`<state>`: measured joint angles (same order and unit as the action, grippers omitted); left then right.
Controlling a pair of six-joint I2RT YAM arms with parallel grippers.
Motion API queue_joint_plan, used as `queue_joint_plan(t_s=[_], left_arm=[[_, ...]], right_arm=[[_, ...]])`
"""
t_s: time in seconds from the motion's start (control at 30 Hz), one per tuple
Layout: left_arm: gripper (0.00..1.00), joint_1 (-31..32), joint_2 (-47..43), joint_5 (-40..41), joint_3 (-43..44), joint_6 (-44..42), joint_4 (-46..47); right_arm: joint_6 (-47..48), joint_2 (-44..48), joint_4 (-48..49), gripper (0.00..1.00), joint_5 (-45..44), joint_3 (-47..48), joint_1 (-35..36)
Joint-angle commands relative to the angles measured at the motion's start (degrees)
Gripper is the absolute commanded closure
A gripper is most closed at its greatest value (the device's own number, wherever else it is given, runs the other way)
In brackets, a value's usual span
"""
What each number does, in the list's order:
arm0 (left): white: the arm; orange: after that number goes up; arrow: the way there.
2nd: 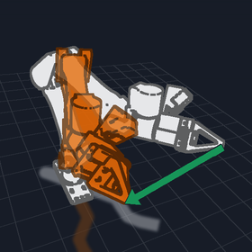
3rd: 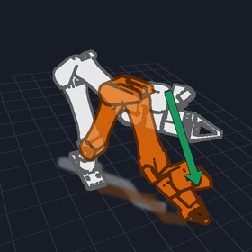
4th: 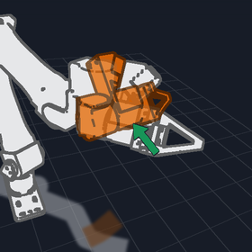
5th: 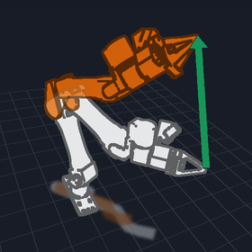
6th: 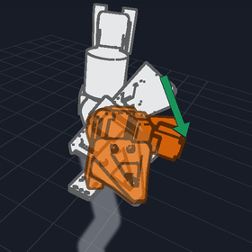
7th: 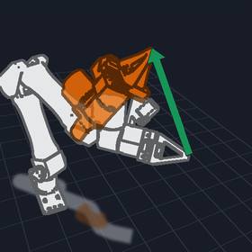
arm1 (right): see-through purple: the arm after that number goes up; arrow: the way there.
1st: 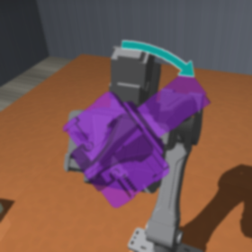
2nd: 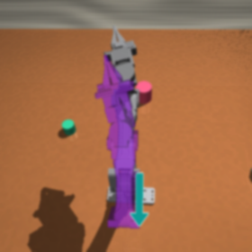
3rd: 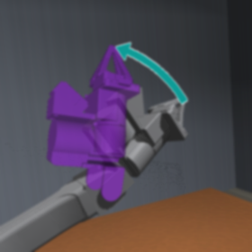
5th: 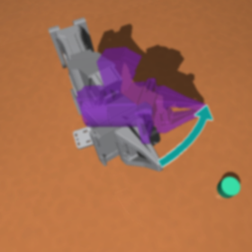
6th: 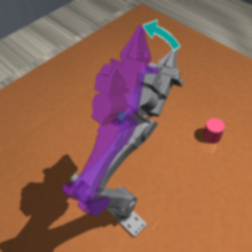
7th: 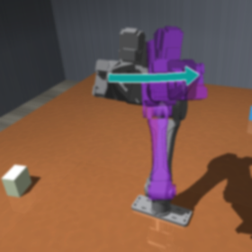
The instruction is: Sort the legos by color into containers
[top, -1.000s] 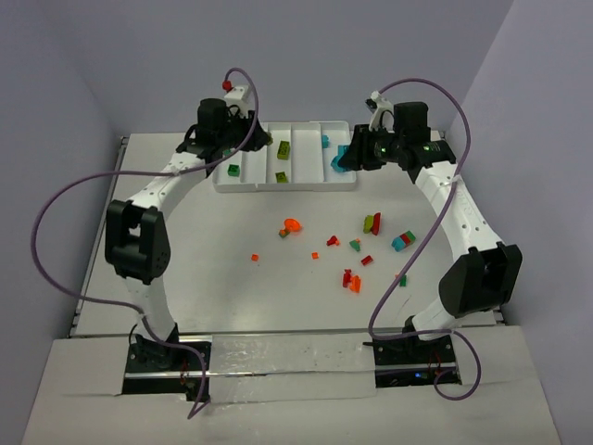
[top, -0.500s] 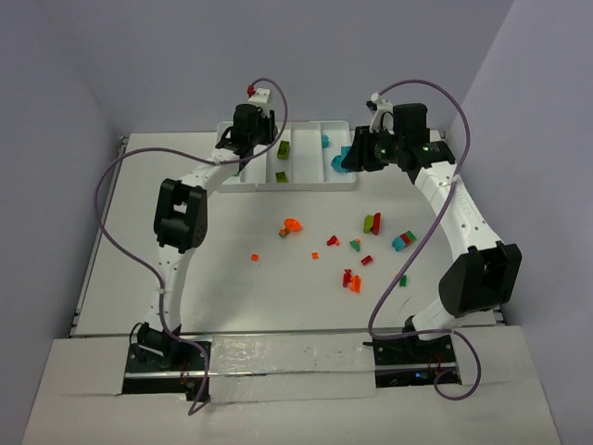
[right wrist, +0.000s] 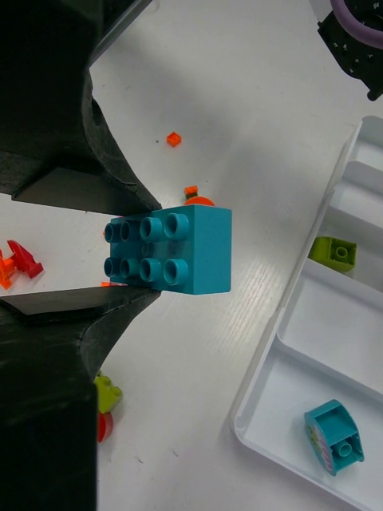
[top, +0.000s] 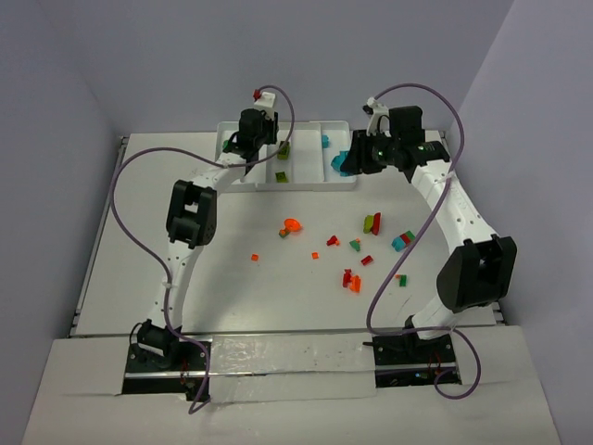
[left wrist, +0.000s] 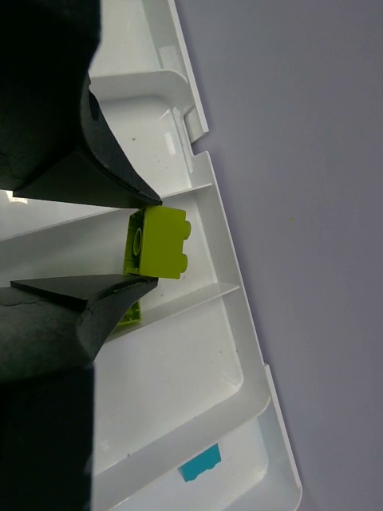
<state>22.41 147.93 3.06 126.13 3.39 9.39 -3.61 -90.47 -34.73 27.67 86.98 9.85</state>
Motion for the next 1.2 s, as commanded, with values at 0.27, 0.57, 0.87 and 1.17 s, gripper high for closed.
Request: queue_joint_plan(t_s=[0.27, 0.57, 0.87, 1.17], left_arm=[[0.48, 0.17, 2.99, 0.54, 4.01, -0.75, 5.42], [0.23, 0.17, -3.67, 0.46, 4.74, -4.16, 4.17], [0.01, 0.09, -30.55, -2.53, -15.71, -3.93, -2.92], [0.01, -3.74, -48.49, -11.06, -27.65, 7.90, -20.57]], right_arm=[[0.51, -2.99, 1.00, 1.00, -2.06, 2.65, -0.35], [0.39, -10.69, -1.10, 1.00, -8.87, 14.91, -0.35], [-1.49, -30.31, 0.88, 1.00, -12.20, 35.22, -0.27], [-0.85, -44.93, 8.10, 1.00, -15.11, 46.47, 0.08]])
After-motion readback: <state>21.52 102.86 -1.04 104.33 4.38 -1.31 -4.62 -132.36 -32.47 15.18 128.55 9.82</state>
